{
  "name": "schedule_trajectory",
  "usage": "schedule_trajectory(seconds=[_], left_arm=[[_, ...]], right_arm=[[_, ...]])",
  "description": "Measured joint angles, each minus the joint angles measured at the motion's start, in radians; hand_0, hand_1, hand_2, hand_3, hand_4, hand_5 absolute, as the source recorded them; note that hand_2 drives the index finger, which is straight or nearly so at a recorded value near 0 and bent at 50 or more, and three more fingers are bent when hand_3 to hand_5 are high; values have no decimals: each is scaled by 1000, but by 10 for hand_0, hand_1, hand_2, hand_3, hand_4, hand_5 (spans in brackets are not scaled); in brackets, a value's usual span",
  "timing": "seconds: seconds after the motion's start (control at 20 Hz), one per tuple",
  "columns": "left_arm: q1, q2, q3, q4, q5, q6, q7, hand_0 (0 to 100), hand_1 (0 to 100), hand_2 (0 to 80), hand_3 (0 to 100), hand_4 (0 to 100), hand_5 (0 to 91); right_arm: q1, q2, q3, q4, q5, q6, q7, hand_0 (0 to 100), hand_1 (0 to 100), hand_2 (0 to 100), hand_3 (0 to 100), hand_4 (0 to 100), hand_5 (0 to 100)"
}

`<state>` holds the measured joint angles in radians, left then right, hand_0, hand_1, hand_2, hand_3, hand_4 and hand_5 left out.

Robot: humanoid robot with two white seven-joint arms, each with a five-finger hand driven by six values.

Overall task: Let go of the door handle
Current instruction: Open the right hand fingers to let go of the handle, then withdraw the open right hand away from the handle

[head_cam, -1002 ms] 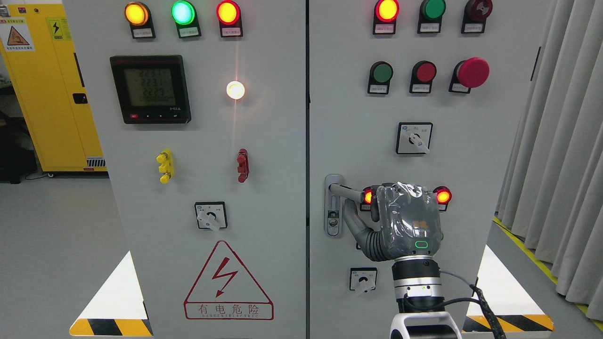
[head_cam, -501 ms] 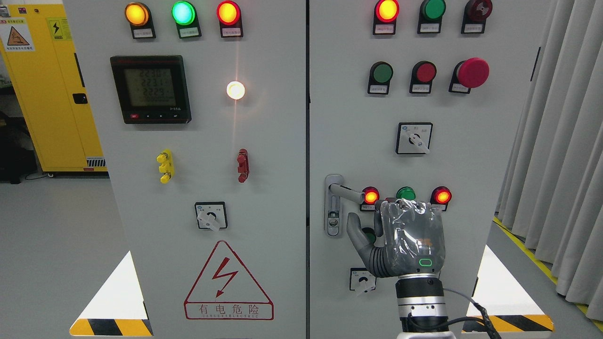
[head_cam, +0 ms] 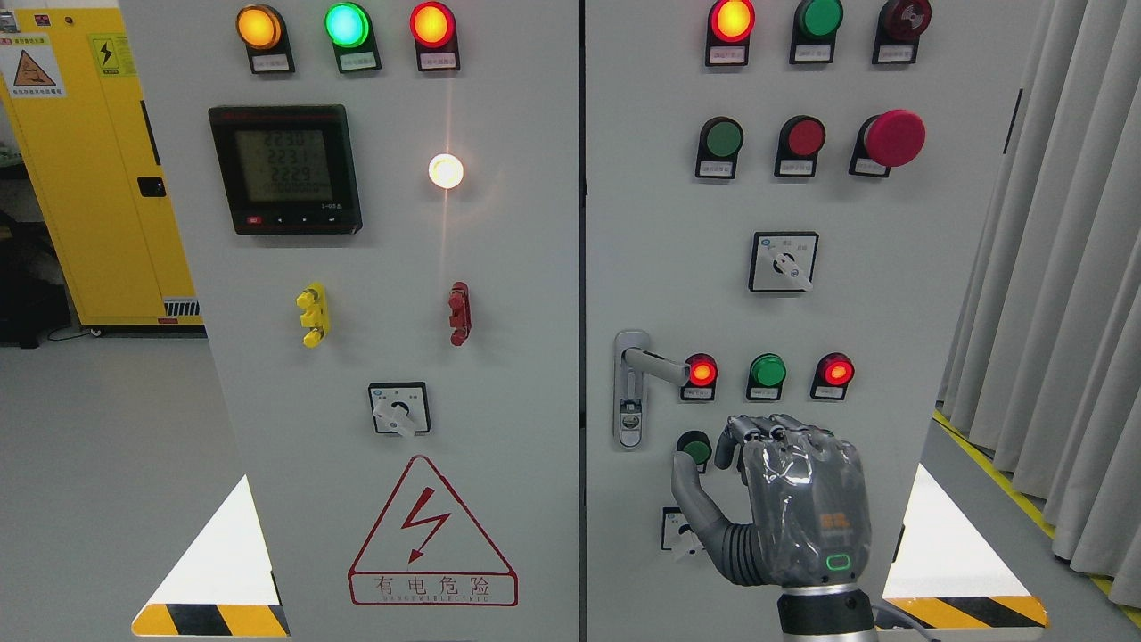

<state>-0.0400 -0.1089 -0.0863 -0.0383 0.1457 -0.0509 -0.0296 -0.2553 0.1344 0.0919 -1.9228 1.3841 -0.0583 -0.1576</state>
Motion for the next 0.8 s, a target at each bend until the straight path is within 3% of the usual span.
schedule_trajectory(seconds=[0.05, 0.25, 0.3, 0.35, 0.8], left_arm=[[0, 0, 0, 0, 0, 0, 0, 120, 556, 0, 0, 0, 0], [0, 0, 0, 0, 0, 0, 0, 120, 556, 0, 0, 0, 0], [0, 0, 0, 0, 0, 0, 0, 120, 556, 0, 0, 0, 0], [0, 0, 0, 0, 0, 0, 0, 120, 556, 0, 0, 0, 0], [0, 0, 0, 0, 0, 0, 0, 120, 556, 0, 0, 0, 0]], right_arm=[[6, 0, -8, -6, -16, -8, -1, 567, 396, 188, 245, 255, 171], [22, -1, -42, -28, -66, -43, -3, 648, 381, 74, 101, 88, 21], [27, -1, -51, -34, -74, -55, -3, 652, 379, 61, 90, 84, 16], [30, -1, -57, -38, -80, -65, -3, 672, 368, 0, 30, 9, 0], [53, 1, -98, -62, -137, -144, -5, 761, 290, 0, 0, 0, 0]])
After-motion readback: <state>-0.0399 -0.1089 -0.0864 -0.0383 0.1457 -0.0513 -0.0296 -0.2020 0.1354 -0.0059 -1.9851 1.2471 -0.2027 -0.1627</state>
